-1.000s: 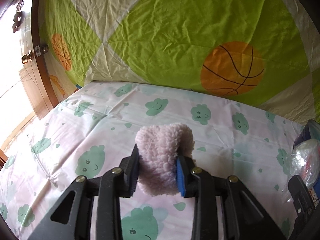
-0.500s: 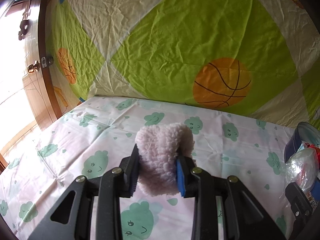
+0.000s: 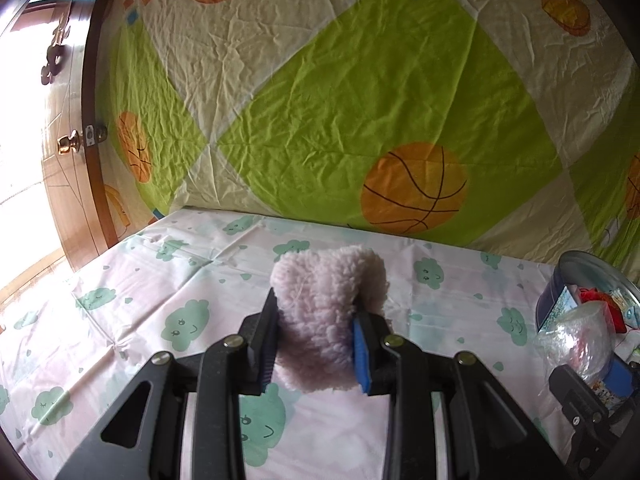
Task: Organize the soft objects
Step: 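Lift and carry the pink sock and plastic bag over the tin with both tools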
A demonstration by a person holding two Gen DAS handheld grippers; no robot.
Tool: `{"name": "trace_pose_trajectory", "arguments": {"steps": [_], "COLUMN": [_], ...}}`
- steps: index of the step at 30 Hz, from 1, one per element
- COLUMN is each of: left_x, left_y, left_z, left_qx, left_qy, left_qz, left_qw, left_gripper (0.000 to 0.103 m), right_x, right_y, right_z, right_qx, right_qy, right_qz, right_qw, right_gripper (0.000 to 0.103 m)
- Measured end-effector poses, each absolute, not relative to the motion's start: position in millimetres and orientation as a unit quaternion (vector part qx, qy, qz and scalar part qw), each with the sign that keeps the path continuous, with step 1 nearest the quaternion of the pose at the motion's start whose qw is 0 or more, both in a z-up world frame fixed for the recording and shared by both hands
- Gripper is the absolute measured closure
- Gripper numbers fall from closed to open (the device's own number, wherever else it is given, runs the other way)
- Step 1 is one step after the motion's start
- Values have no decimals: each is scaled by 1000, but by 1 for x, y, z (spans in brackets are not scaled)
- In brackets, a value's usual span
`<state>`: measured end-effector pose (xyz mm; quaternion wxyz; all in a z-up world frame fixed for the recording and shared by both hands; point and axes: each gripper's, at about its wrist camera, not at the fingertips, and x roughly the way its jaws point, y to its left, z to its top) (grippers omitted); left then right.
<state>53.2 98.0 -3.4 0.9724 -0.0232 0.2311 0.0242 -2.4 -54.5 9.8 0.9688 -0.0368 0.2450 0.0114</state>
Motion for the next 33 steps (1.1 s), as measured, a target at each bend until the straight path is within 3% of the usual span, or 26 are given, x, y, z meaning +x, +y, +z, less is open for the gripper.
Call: {"name": "trace_pose_trajectory", "arguments": {"steps": [33], "left_x": [21], "left_y": [44], "left_z": [0], "left_qx": [-59], "left_qy": [228], "left_qz": [-63], "left_qw": [970], "left_gripper": [72], "right_x": [-38], "right_y": [-114], "right_z": [24], "right_qx": [-17], "right_qy": [214], "right_qz": [-38], "right_qw": [976], "right_gripper": [62]}}
